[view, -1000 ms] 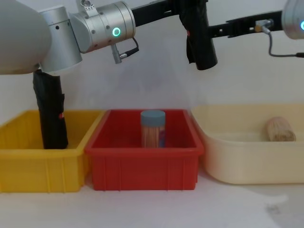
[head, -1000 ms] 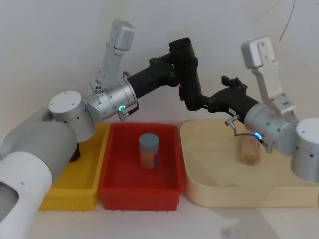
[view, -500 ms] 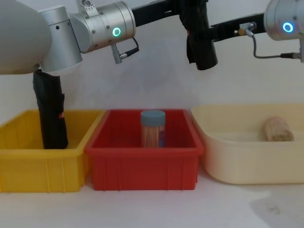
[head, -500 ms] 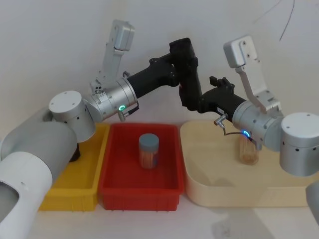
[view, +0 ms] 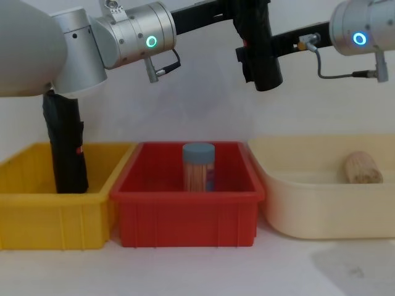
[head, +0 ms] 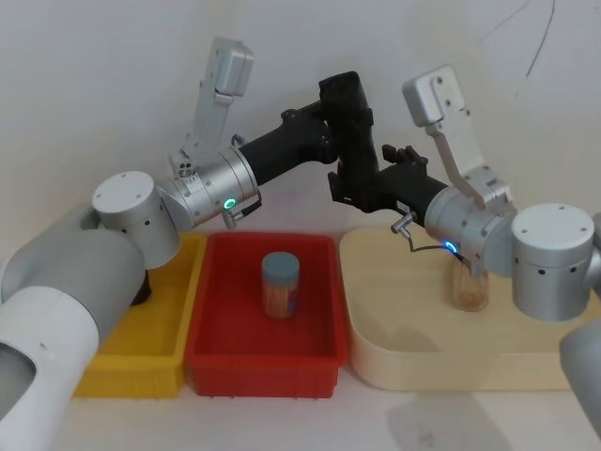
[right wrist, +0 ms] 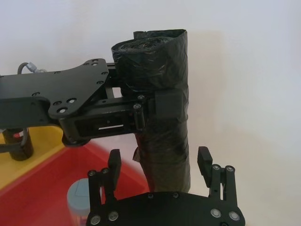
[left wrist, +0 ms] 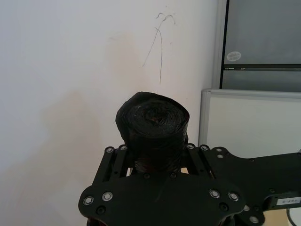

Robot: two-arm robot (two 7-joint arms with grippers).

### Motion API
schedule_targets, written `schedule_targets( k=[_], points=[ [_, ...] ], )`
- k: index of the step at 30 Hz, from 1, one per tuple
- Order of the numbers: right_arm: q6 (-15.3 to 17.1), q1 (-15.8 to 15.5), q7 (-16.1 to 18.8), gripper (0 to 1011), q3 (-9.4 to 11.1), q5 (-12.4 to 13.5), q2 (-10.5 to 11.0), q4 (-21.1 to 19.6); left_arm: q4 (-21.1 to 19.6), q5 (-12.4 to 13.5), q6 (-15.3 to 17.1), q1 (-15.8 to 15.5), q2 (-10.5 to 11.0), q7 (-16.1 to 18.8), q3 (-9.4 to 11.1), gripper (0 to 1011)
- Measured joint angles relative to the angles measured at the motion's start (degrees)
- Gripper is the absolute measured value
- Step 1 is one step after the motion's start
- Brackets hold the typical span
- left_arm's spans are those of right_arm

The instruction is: Pick up the garbage bag with the one hand and transfer it to the other hand.

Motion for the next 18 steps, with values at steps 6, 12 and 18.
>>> schedule_targets(
  k=[6,12,18],
  points=[
    [-1.03,1.34,0.12,999,-0.29,-0.59,-1.01,2.61,0.0,-0.01,0.0,0.0,0.0,0.0,0.0,485],
    [-1.91,2.3,0.1,980,-0.42,-1.08,-1.84,4.53,0.0,0.0,0.01,0.0,0.0,0.0,0.0,485],
    [-2.4,2.8,0.01,875,-0.47,-1.33,-2.29,5.55,-0.01,0.0,0.0,0.0,0.0,0.0,0.0,485]
  ],
)
